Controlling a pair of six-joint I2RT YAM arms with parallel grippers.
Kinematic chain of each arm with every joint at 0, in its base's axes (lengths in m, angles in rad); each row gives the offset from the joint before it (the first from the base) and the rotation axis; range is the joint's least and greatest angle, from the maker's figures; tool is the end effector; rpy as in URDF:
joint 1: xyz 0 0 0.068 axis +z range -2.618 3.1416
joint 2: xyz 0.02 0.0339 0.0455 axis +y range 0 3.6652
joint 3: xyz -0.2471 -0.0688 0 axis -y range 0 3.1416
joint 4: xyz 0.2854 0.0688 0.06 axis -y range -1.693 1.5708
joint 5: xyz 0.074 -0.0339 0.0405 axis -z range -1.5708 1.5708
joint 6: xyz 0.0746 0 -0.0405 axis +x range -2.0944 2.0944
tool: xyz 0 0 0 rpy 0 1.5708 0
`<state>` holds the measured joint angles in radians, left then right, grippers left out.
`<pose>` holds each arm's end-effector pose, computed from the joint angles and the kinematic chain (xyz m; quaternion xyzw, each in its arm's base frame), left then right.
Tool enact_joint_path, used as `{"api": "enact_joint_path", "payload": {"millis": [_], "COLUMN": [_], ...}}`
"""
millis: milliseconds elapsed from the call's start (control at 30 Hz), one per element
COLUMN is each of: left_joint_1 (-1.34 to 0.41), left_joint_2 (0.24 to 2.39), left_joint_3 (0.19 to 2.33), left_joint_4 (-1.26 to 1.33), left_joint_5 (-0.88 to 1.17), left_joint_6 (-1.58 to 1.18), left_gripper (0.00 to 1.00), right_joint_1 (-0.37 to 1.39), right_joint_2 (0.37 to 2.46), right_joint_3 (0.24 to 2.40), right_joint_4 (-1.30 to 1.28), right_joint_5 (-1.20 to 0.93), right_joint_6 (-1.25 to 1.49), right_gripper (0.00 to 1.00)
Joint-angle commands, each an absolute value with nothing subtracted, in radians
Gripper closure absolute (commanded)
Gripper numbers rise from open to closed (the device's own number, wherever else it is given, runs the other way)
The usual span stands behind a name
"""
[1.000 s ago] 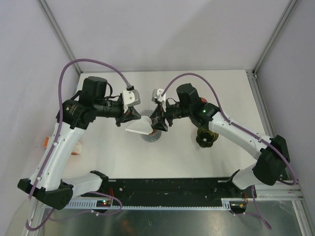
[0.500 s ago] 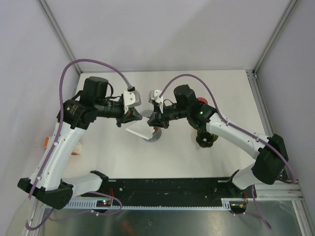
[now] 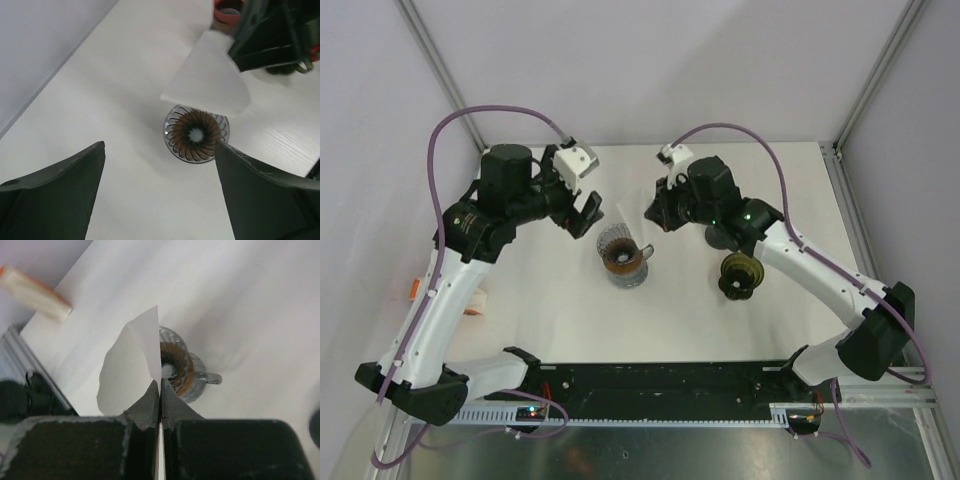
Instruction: Place the coffee filter in the dripper
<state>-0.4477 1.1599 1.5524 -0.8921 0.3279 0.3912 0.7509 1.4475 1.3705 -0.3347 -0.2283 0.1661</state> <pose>0.2501 -0.1468 0.4353 0.4216 0.7410 -0.1545 0.4993 0.2906 0.2943 0.3379 -0.2993 0.7780 0.3263 0.4457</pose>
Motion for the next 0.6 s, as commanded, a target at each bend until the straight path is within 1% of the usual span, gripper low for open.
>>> {"api": "enact_joint_path", "payload": {"millis": [0, 167, 233, 333, 567], "left_joint_1": [-0.465, -0.57, -0.618, -0.68, -0.763], "left_joint_2": [1.173, 1.198, 1.212, 1.239, 1.289], "left_joint_3": [1.573, 1.53, 1.522, 1.517, 1.507], "left_joint_4": [-0.775, -0.749, -0.728, -0.691, -0.627], "left_joint_5": [0.125, 0.001, -0.065, -0.143, -0.189], "left_joint_6": [0.199, 0.18, 0.183, 0.186, 0.177], "left_gripper": [0.06, 0.06, 0.02, 0.01, 0.0], "right_joint_1": [0.775, 0.818, 0.827, 0.832, 0.837], "right_joint_2": [1.444, 1.453, 1.455, 1.447, 1.433], "right_joint_3": [1.472, 1.444, 1.443, 1.412, 1.366], "right_joint_4": [-0.452, -0.361, -0.348, -0.309, -0.22], "right_joint_5": [0.085, 0.189, 0.238, 0.285, 0.296], "right_joint_6": [0.432, 0.562, 0.589, 0.64, 0.713], "right_gripper": [1.0, 1.0, 1.0, 1.0, 1.0]}}
